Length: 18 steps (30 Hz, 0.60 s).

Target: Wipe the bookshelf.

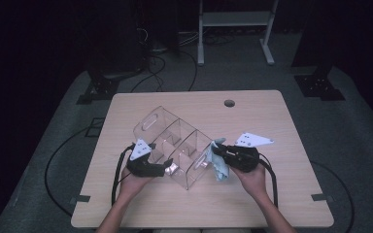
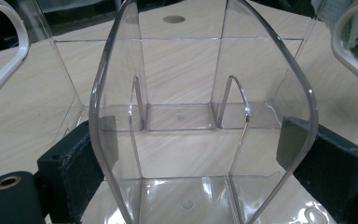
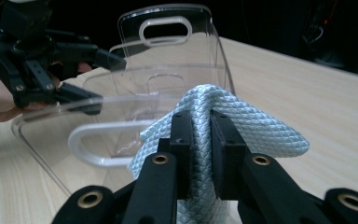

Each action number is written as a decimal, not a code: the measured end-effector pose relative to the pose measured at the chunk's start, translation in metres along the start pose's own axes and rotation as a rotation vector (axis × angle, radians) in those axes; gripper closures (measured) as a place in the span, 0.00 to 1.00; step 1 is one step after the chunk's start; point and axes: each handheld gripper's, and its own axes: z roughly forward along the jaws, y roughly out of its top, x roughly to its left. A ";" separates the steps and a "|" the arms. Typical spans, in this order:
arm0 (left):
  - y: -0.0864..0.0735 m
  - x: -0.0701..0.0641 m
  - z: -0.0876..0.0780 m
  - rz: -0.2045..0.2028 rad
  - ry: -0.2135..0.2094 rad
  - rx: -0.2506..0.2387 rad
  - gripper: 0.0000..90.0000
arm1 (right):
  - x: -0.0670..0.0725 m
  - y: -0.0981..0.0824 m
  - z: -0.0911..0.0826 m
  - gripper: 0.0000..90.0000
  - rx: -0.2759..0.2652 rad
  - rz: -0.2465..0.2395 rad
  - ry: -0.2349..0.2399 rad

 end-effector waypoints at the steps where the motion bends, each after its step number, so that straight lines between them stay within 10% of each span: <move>1: -0.001 -0.001 -0.001 -0.002 0.003 0.001 0.09 | 0.001 0.000 -0.001 0.89 0.001 -0.006 0.000; 9: -0.004 -0.004 -0.004 -0.012 0.017 -0.018 0.09 | -0.006 -0.026 0.012 0.89 0.006 0.063 0.009; 18: -0.005 -0.004 -0.004 -0.015 0.022 -0.022 0.09 | -0.015 -0.055 0.033 0.89 0.130 0.101 0.003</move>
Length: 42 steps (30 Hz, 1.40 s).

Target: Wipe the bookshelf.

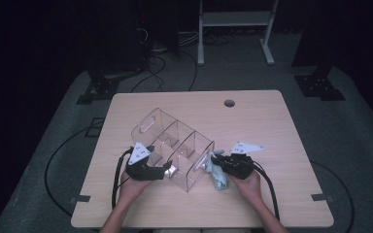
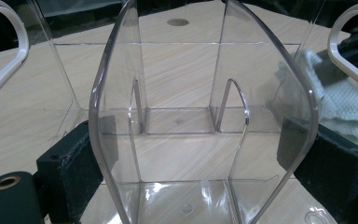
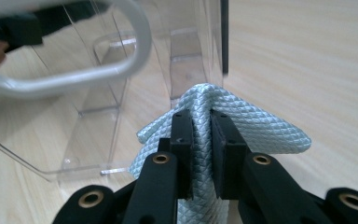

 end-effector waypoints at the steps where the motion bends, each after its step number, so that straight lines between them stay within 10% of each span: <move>1: 0.000 0.000 0.000 0.000 0.000 -0.002 0.09 | 0.000 -0.002 0.002 0.89 0.010 0.002 -0.001; 11: 0.000 0.000 0.000 0.000 -0.001 -0.003 0.09 | 0.014 0.020 -0.016 0.89 -0.096 -0.077 -0.035; 18: 0.000 0.000 0.000 -0.004 0.003 -0.004 0.09 | -0.003 -0.012 0.014 0.89 0.063 0.013 -0.018; 26: 0.000 -0.001 0.001 -0.008 0.013 -0.003 0.09 | 0.002 -0.012 0.014 0.88 0.062 0.003 0.001; 29: 0.000 0.000 0.001 -0.011 0.007 0.002 0.09 | 0.016 -0.014 0.015 0.88 0.089 -0.076 0.040; 37: 0.001 -0.001 0.002 -0.011 0.017 -0.002 0.09 | -0.007 -0.013 0.015 0.88 0.067 -0.024 -0.022; 42: 0.002 -0.002 0.005 -0.023 0.033 -0.001 0.09 | 0.012 -0.015 0.018 0.87 0.082 -0.063 0.031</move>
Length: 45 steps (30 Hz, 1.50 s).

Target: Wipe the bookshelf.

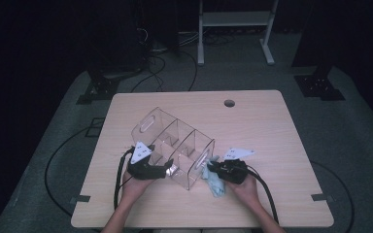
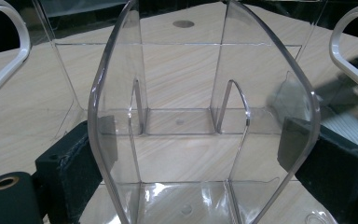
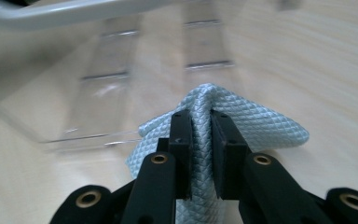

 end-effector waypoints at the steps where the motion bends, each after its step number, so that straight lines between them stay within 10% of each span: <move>1: 0.000 0.001 0.000 0.001 -0.001 0.001 0.09 | 0.005 0.000 0.001 0.87 0.005 -0.018 0.020; 8: -0.001 0.001 -0.001 0.002 0.001 0.001 0.09 | -0.013 0.002 0.001 0.88 -0.013 0.043 0.001; 18: -0.001 0.003 0.000 -0.010 0.013 -0.004 0.09 | 0.033 0.004 0.002 0.88 -0.009 -0.079 0.091; 26: -0.001 0.003 0.001 -0.010 0.016 -0.006 0.09 | 0.006 0.005 0.002 0.88 -0.035 -0.025 0.033; 36: -0.001 0.003 0.001 -0.012 0.019 -0.003 0.09 | 0.057 -0.003 0.005 0.88 -0.017 -0.127 0.127; 45: -0.001 0.003 0.001 -0.010 0.017 -0.008 0.09 | 0.021 0.001 0.001 0.88 -0.059 -0.026 0.040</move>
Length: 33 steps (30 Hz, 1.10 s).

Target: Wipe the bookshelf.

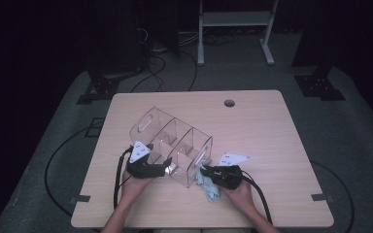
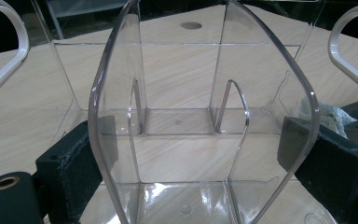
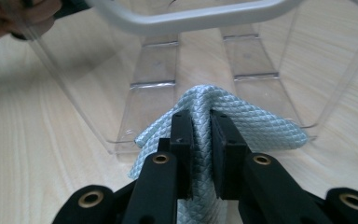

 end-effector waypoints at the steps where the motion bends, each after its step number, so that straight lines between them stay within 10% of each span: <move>1: 0.000 0.000 0.000 0.001 0.001 0.000 0.09 | 0.002 0.000 0.000 0.88 -0.001 -0.005 0.003; 9: 0.000 0.001 0.000 -0.004 0.003 0.004 0.08 | 0.047 0.003 -0.002 0.88 -0.023 -0.093 0.112; 17: 0.000 0.001 -0.001 0.001 -0.002 0.004 0.09 | 0.017 0.007 -0.007 0.89 -0.052 -0.038 0.017; 26: 0.000 0.002 -0.003 0.013 -0.023 0.006 0.09 | 0.054 0.013 -0.011 0.89 -0.078 -0.106 0.116; 33: -0.001 0.002 -0.004 0.012 -0.026 0.004 0.09 | 0.029 0.013 -0.016 0.89 -0.086 -0.043 0.055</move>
